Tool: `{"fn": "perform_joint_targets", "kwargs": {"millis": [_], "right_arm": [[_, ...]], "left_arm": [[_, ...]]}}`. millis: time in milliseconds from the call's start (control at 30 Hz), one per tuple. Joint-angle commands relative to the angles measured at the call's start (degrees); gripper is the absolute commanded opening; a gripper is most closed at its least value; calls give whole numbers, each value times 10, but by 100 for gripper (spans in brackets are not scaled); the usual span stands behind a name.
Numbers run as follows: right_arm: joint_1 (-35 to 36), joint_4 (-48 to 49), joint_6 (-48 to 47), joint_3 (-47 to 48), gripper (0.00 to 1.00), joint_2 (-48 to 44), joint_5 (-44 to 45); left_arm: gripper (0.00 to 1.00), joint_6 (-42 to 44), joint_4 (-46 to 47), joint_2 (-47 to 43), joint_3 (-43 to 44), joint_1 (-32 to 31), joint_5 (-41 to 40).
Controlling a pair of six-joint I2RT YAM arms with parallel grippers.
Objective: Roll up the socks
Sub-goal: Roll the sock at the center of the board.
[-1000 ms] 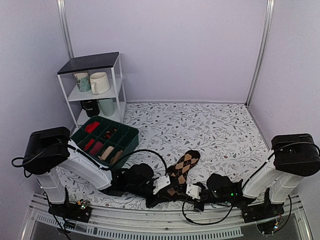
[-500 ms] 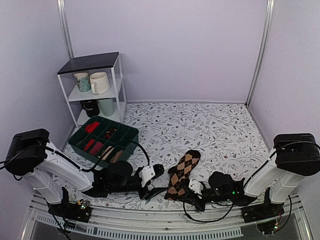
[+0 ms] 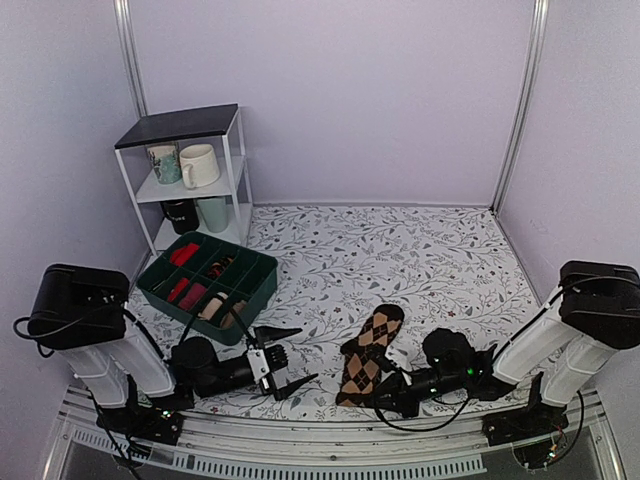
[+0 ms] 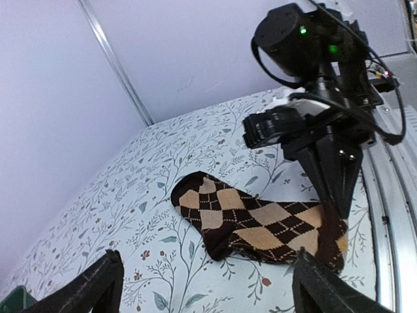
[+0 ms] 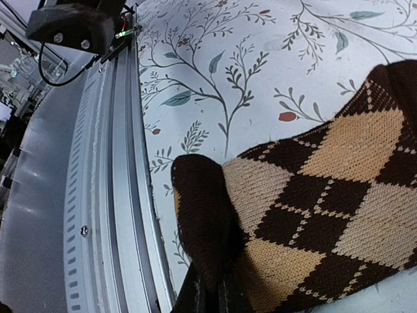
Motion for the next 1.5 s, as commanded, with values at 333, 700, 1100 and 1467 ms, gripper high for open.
{"fn": "perform_joint_targets", "kwargs": {"millis": [333, 700, 1100, 1467], "right_arm": [[-29, -87, 110, 45, 0, 80, -80], [-51, -88, 113, 53, 0, 92, -122], [-56, -86, 117, 46, 0, 88, -122], [-57, -76, 160, 34, 0, 82, -105]], "left_arm": [[75, 54, -385, -99, 91, -36, 132], [66, 95, -373, 21, 144, -59, 119], [65, 123, -408, 77, 206, -59, 106], [60, 97, -505, 86, 243, -57, 107]]}}
